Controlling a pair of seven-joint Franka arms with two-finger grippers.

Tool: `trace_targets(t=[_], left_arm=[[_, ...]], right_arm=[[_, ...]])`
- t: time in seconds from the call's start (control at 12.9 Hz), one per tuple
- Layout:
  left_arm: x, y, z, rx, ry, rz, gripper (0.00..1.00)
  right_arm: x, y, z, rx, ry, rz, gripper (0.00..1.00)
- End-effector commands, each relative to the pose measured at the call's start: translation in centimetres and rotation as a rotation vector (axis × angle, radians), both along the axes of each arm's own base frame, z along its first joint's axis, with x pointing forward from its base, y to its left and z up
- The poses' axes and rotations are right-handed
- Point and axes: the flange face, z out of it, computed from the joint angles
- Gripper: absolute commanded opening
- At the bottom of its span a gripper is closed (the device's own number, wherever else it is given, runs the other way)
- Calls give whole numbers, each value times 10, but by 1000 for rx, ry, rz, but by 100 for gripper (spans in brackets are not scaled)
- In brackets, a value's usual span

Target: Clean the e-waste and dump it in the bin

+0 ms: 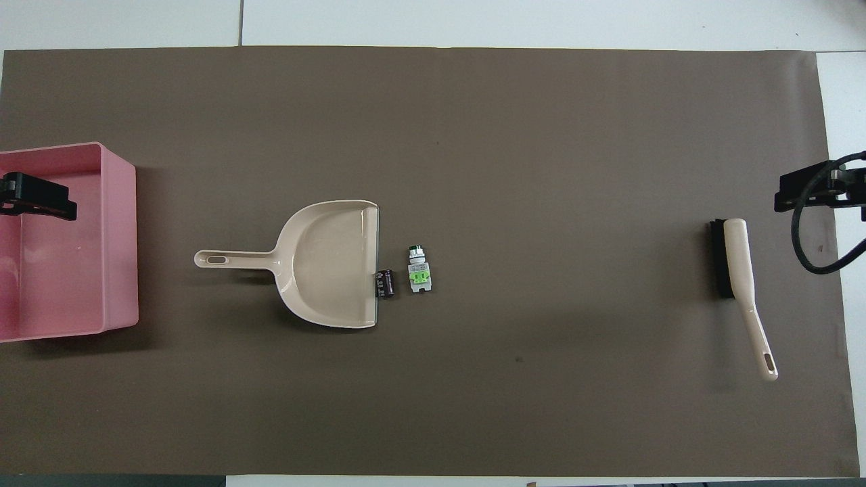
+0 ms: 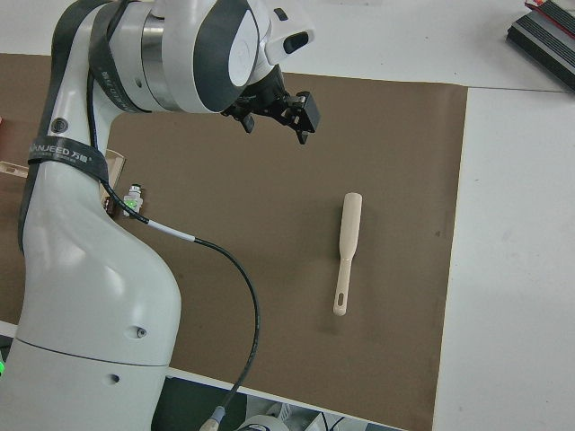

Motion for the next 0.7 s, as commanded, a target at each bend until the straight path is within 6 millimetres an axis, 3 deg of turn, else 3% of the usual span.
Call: trace_targets(t=[0.0,0.54,0.62], left_arm=[[-13,-4,-2,11,36,-13,99],[-11,-4,-1,48,25,-16,99],[-11,-4,-2,48,24,-13,99]], right_arm=[[-2,-2,-1,5,4,11,100],[-3,-1,-3,5,10,8,100],[-7,-3,-11,5,22,5,100]])
